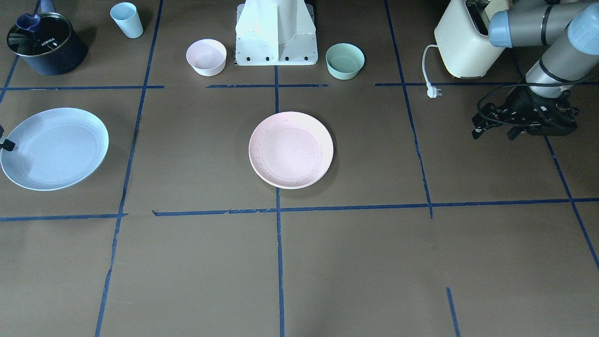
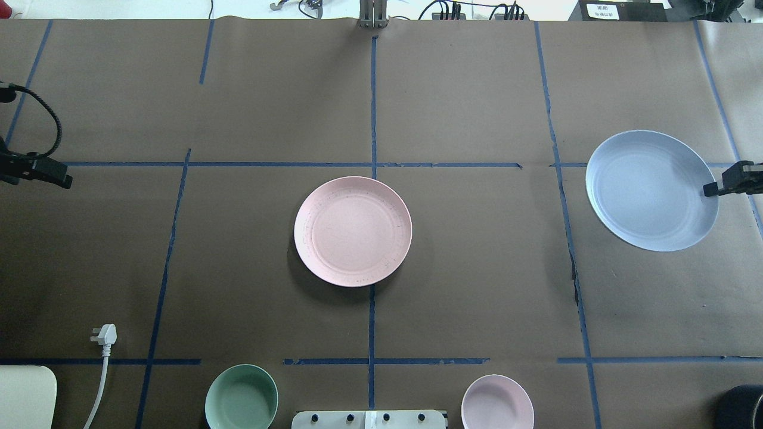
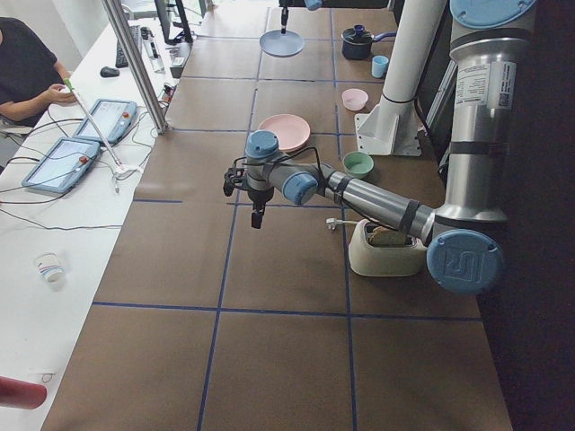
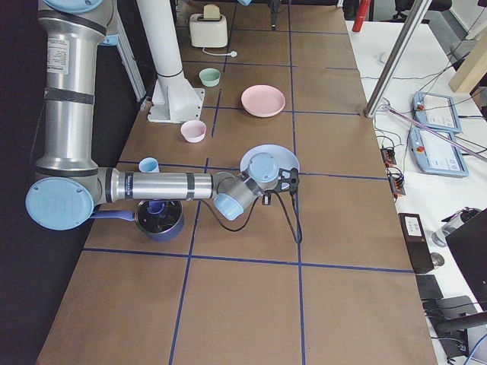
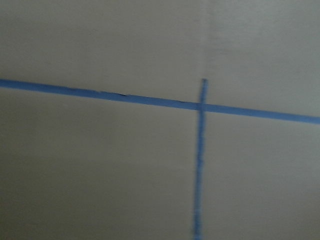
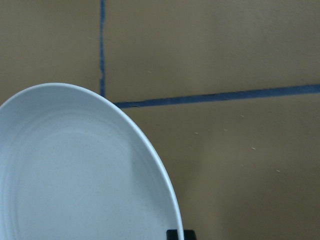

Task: Stack three plates with pink and blue
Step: 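Lift the light blue plate with the right gripper and carry it over the stack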

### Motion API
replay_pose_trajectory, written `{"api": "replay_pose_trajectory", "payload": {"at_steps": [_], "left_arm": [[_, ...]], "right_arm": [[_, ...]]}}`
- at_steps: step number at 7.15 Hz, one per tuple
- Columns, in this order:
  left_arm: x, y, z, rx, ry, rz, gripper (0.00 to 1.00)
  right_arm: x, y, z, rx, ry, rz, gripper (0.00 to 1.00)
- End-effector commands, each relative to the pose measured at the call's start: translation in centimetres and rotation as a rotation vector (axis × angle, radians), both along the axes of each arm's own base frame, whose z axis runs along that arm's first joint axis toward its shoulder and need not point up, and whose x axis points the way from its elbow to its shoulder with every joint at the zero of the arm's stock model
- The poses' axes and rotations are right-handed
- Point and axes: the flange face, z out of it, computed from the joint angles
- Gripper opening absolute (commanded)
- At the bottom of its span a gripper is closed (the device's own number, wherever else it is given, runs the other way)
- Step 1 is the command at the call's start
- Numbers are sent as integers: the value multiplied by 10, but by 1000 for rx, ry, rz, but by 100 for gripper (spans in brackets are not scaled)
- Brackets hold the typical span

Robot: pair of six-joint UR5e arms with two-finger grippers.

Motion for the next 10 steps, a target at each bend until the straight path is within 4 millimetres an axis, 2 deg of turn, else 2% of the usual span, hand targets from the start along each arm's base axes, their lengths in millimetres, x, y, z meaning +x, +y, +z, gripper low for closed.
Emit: {"api": "replay_pose_trajectory", "payload": {"at_steps": [1,2,3,4,5,6,7,8,9,10], "left_arm": [[-70,-8,29,39,-100,91,100],[-92,-11,42,25,-92,99,100],[-103,-12,63,-3,-31,122,100],[-111,-13,72,-3,-15,131,100],[-115,-13,81,-14,-18,128,100],[-126,-14,99,-10,-24,146,100],[-148,-16,119,-4,-30,149,100],[-152,-19,122,-3,-32,146,100],[-154,-18,129,-16,-32,145,100],[-157,-18,131,-21,-32,139,100]], "right_arm": [[-28,-27,-88,-32,-89,32,0],[-66,-27,-112,-32,-90,25,0],[-109,-22,-134,-30,-83,32,0],[-148,-18,-155,-39,-91,34,0],[-177,-13,-168,-38,-86,29,0],[-203,-9,-192,-43,-54,30,0],[-234,-5,-231,-40,-14,38,0],[-273,4,-264,-42,16,27,0],[-324,28,-286,-27,45,24,0],[-353,45,-297,-11,52,32,0]]}}
